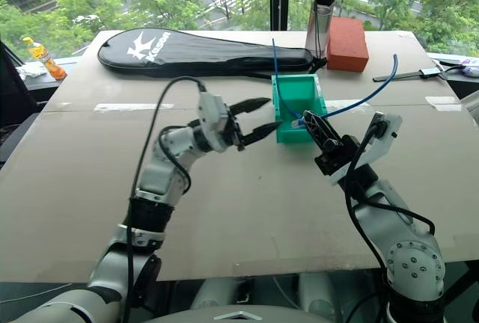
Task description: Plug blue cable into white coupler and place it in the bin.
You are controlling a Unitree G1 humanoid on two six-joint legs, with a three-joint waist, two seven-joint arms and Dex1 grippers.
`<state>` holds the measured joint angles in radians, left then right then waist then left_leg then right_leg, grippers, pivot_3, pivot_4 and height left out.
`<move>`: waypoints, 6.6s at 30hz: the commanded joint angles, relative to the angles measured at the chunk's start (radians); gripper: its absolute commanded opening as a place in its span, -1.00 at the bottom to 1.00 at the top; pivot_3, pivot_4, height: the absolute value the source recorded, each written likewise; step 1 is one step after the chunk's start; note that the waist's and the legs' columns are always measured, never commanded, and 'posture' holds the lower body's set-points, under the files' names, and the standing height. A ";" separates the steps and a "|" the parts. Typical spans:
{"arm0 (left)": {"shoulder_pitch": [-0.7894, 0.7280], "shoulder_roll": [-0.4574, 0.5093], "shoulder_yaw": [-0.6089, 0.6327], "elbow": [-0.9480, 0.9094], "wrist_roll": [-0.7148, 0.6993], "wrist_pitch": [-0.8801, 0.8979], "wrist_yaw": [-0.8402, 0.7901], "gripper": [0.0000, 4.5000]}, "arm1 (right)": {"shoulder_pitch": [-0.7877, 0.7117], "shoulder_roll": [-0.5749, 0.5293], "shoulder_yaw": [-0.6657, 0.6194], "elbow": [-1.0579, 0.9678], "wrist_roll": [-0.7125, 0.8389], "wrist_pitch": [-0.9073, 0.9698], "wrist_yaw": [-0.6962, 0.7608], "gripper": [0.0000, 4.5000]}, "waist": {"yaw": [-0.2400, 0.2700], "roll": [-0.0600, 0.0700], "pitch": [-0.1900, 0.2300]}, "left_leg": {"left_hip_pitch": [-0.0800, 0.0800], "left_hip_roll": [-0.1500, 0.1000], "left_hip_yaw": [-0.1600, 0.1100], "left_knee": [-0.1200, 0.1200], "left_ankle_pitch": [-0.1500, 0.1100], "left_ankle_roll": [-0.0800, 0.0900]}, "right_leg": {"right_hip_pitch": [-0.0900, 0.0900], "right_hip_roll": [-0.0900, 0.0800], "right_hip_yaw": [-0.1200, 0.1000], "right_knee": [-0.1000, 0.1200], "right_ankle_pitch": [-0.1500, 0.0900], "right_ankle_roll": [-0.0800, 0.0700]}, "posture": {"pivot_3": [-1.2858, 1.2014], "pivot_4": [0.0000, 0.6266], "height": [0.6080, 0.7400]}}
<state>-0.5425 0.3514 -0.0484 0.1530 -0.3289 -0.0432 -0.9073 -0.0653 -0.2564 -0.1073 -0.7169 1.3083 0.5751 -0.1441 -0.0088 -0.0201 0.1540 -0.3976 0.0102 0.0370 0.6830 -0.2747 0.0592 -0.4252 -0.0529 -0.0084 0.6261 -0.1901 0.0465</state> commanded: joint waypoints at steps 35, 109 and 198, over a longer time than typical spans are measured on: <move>-0.378 0.214 0.042 1.033 0.308 -0.288 -0.171 -0.82 | 0.076 -0.036 -0.006 -0.069 -0.017 -0.049 0.028 -1.00 | 0.001 -0.002 0.001 | -0.002 -0.001 0.001 0.000 0.000 0.000 | -0.001 -0.002 -0.001 -0.001 0.000 0.000 | 0.03 -0.52 1.00; -0.186 -0.044 -0.253 0.471 0.307 -0.147 -0.372 -0.85 | -0.601 -0.330 0.526 0.900 -1.126 -0.300 1.404 -1.00 | -0.003 -0.002 0.001 | 0.000 -0.001 0.002 0.001 -0.001 0.002 | 0.000 -0.001 0.000 0.000 0.000 0.000 | 0.03 -0.52 1.00; 0.151 0.157 0.207 -0.367 -0.071 0.609 -0.110 0.99 | 0.306 -0.494 -0.408 0.051 -0.741 -0.041 0.789 0.73 | 0.026 0.003 0.002 | -0.001 -0.007 -0.010 0.000 -0.001 0.000 | 0.004 -0.003 0.010 0.000 -0.007 0.002 | 0.03 -0.52 1.00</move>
<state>-0.4364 0.4822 0.1568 -0.1417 -0.4116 0.6449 -0.9947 0.2237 -0.7309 -0.4845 -0.6698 0.5777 0.5660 0.6015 0.0174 -0.0172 0.1556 -0.3982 0.0025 0.0267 0.6826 -0.2755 0.0598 -0.4214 -0.0564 0.0013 0.6263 -0.1974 0.0485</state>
